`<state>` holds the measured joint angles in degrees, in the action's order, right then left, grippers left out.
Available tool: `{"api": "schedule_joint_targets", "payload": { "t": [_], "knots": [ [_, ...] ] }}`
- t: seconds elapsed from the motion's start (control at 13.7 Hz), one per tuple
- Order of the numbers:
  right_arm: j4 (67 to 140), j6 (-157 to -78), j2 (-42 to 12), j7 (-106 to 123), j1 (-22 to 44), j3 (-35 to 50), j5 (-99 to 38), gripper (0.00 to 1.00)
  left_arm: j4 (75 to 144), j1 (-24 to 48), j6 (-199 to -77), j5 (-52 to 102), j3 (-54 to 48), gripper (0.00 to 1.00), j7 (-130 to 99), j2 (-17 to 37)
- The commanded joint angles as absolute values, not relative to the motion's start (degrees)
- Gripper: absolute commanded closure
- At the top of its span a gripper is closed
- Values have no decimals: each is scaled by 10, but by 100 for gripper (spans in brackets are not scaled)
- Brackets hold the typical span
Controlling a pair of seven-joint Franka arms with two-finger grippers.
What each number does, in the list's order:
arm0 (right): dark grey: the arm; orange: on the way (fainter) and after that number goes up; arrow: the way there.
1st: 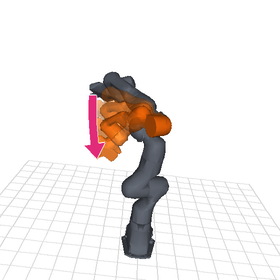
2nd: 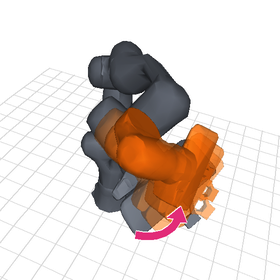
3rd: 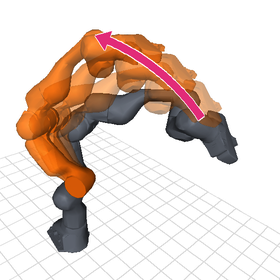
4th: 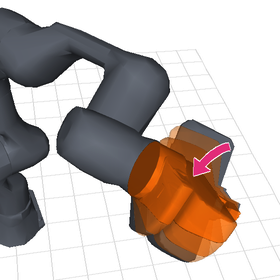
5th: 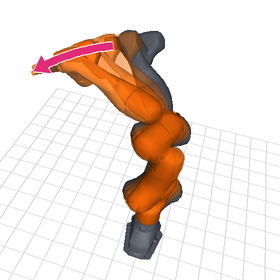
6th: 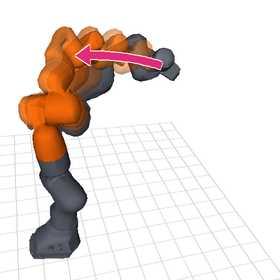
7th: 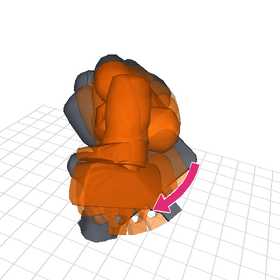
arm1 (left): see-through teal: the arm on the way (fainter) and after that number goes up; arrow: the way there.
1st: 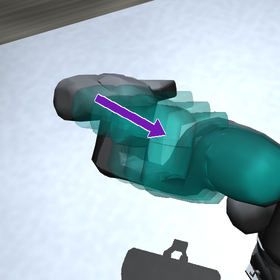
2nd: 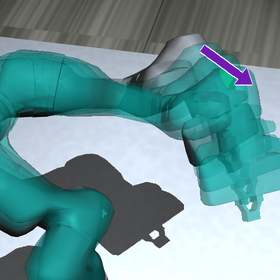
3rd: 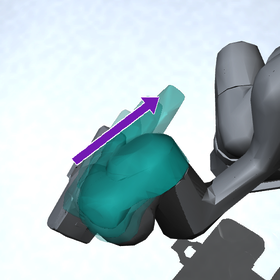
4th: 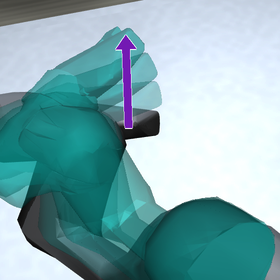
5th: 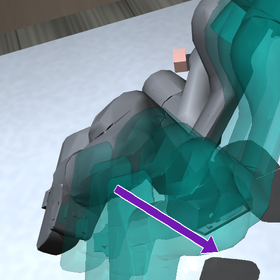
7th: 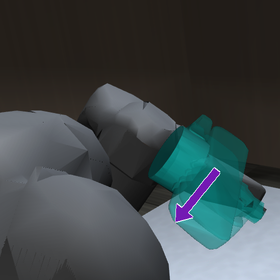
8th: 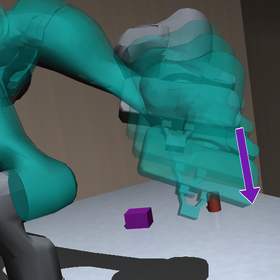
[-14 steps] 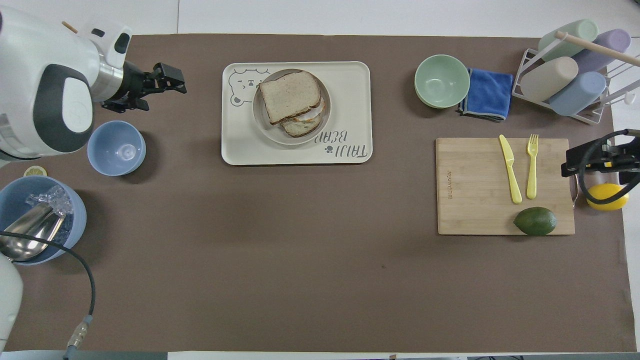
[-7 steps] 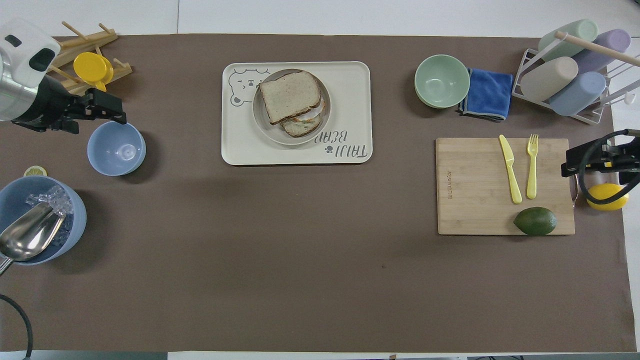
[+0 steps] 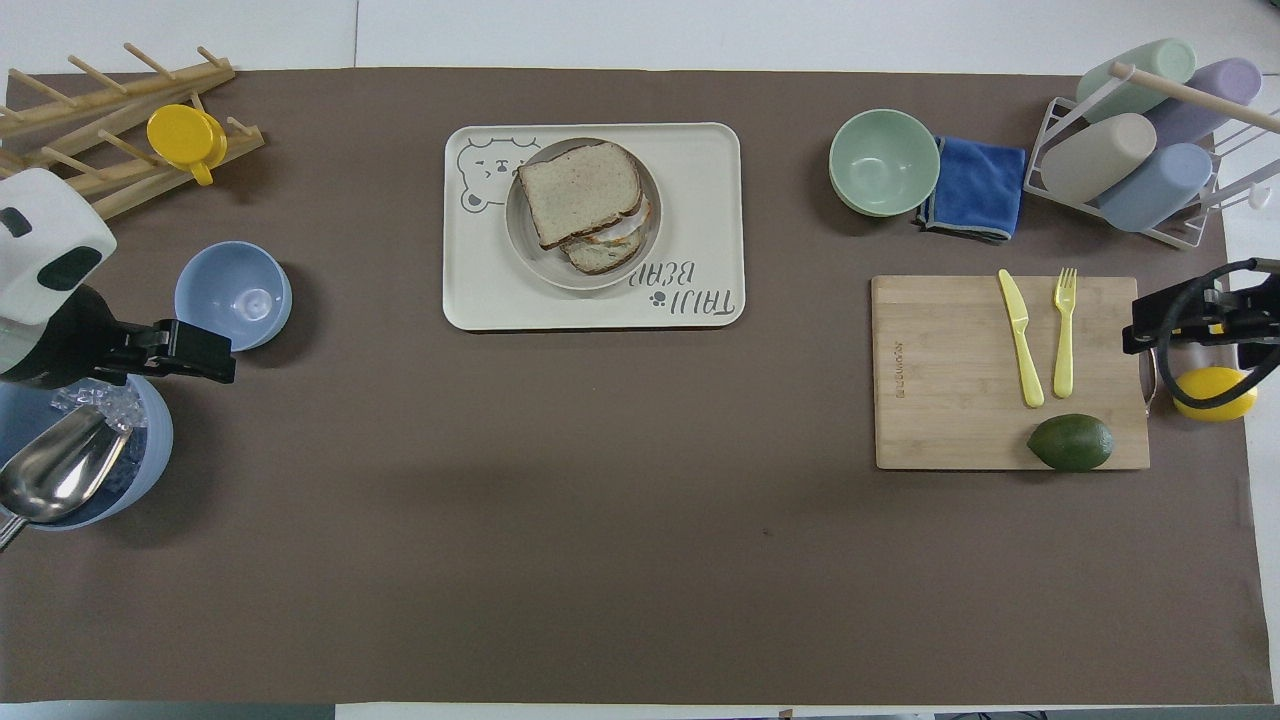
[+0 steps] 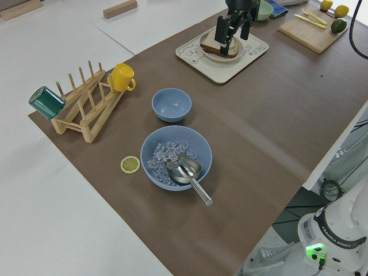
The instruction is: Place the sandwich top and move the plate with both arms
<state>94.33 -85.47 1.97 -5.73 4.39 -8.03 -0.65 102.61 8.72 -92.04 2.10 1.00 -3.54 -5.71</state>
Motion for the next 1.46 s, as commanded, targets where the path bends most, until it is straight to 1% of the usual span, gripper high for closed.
{"api": "schedule_joint_targets", "payload": {
  "t": [0.0,0.15,0.29,0.44,1.39],
  "knots": [
    [948,-851,29,-45,33,-75,-18,0,1041,72,-984,11,-1,0,-16,-50],
    [948,-851,29,-45,33,-75,-18,0,1028,61,-950,9,-15,0,-16,-43],
    [948,-851,29,-45,33,-75,-18,0,983,63,-898,9,-14,0,-16,-37],
    [948,-851,29,-45,33,-75,-18,0,961,64,-884,9,-15,0,-17,-33],
    [948,-851,29,-45,33,-75,-18,0,972,64,-910,10,-15,0,-20,-39]
  ]
}}
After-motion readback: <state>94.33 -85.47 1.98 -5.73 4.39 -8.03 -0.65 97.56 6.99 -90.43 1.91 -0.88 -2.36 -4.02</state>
